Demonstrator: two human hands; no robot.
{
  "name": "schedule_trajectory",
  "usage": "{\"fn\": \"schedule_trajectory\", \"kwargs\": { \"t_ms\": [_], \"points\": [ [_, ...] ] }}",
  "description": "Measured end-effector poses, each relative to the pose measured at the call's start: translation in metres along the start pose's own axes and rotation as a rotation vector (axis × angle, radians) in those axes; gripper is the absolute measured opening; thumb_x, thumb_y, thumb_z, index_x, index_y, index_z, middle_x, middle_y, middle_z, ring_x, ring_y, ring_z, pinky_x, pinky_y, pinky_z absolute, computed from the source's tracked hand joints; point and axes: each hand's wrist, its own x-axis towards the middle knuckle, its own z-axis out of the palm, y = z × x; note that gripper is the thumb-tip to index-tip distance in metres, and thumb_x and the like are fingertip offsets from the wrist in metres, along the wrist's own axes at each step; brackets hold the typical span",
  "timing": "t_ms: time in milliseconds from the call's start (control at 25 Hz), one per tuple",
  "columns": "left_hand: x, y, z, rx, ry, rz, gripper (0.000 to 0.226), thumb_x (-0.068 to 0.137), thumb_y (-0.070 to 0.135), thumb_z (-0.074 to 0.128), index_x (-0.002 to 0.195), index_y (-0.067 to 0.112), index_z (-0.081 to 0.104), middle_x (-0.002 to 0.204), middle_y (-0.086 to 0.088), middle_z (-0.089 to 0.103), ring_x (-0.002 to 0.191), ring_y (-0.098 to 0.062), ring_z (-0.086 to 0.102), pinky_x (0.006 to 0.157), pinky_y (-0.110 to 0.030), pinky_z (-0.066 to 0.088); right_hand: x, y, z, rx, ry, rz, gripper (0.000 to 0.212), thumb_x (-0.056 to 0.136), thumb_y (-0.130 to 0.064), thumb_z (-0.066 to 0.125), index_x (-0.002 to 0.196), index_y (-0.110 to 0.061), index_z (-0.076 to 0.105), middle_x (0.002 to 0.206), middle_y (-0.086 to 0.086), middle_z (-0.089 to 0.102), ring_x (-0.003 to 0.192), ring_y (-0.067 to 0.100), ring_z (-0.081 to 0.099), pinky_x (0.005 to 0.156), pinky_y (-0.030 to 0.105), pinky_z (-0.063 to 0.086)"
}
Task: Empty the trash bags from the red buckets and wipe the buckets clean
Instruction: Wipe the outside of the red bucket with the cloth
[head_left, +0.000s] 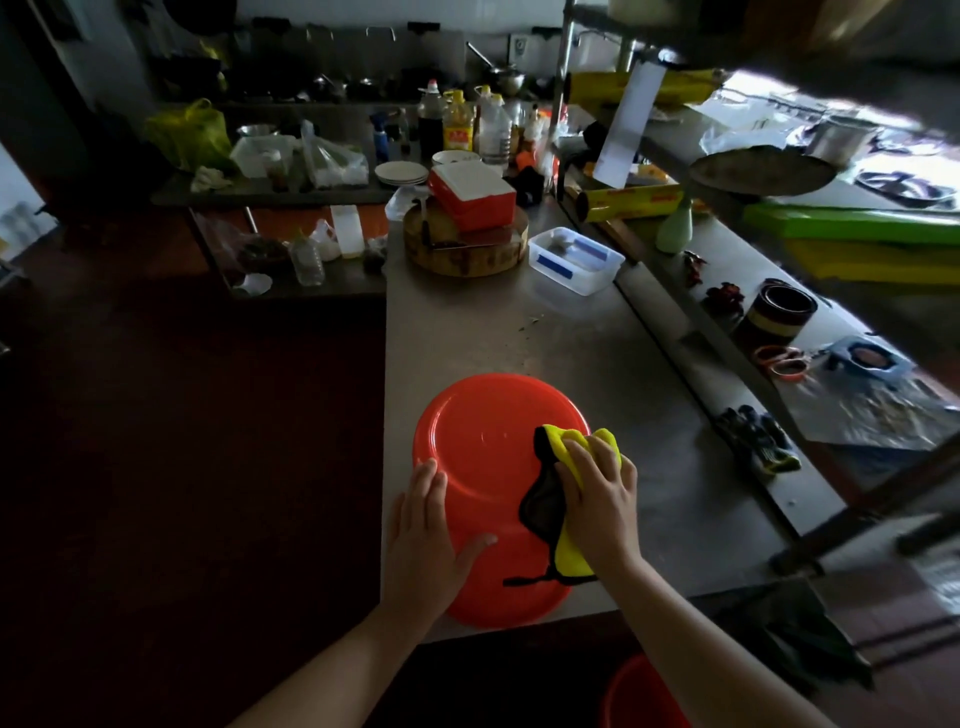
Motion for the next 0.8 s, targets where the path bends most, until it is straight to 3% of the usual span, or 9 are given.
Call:
{"fn": "schedule_trajectory", "kwargs": {
  "t_ms": [280,360,480,600,720,800],
  "points": [
    [0.002,-0.006,-0.005,-0.099,-0.101,-0.002,0.1,0.086,0.076,0.048,0.156,0.01,0.022,0.166,-0.004,0.009,0.154,-0.017,0.005,0.122,-0.039,0.018,-0.045,-0.013,0.013,-0.183,0.076,-0.215,0.045,0.102,-0.049,0.04,0.141,-0.031,0.056,0.146,0.0,0.046,0.135,0.043,0.036,0.105,0.061,0.041],
    [0.005,-0.016,-0.014,-0.219,-0.136,-0.001,0.089,0.09,0.075,0.04,0.156,0.017,0.025,0.166,0.004,0.01,0.153,-0.012,0.007,0.122,-0.037,0.018,-0.051,-0.017,0.015,-0.214,0.065,-0.282,0.045,0.103,-0.052,0.038,0.142,-0.035,0.051,0.148,0.0,0.047,0.139,0.044,0.035,0.107,0.06,0.039],
    [0.02,-0.026,-0.033,-0.514,-0.069,-0.148,0.063,0.099,0.061,0.034,0.152,0.026,0.037,0.162,0.009,0.022,0.148,-0.008,0.021,0.12,-0.042,0.028,-0.052,-0.022,0.015,-0.304,0.009,-0.391,0.047,0.1,-0.054,0.043,0.143,-0.037,0.053,0.149,0.0,0.048,0.141,0.045,0.035,0.109,0.063,0.037],
    [0.043,-0.029,-0.037,-0.766,-0.087,-0.459,0.053,0.106,0.044,0.038,0.153,0.021,0.037,0.159,0.004,0.033,0.146,-0.014,0.031,0.12,-0.04,0.028,-0.051,-0.026,0.012,-0.361,-0.039,-0.492,0.046,0.099,-0.052,0.048,0.143,-0.039,0.054,0.15,-0.002,0.047,0.141,0.044,0.036,0.109,0.061,0.037],
    [0.054,-0.054,-0.02,-0.937,-0.178,-0.57,0.067,0.094,0.071,0.039,0.141,0.027,0.055,0.145,0.005,0.055,0.135,-0.012,0.049,0.117,-0.045,0.035,-0.049,-0.035,0.014,-0.429,-0.088,-0.572,0.05,0.095,-0.05,0.052,0.143,-0.041,0.05,0.149,-0.005,0.046,0.138,0.043,0.039,0.105,0.06,0.042],
    [0.056,-0.067,-0.009,-1.034,-0.192,-0.561,0.057,0.094,0.069,0.036,0.127,0.033,0.066,0.129,0.009,0.067,0.123,-0.009,0.06,0.109,-0.041,0.043,-0.042,-0.048,0.014,-0.446,-0.124,-0.605,0.048,0.093,-0.051,0.051,0.14,-0.042,0.053,0.146,-0.008,0.049,0.135,0.04,0.041,0.103,0.056,0.045]
  ]
}}
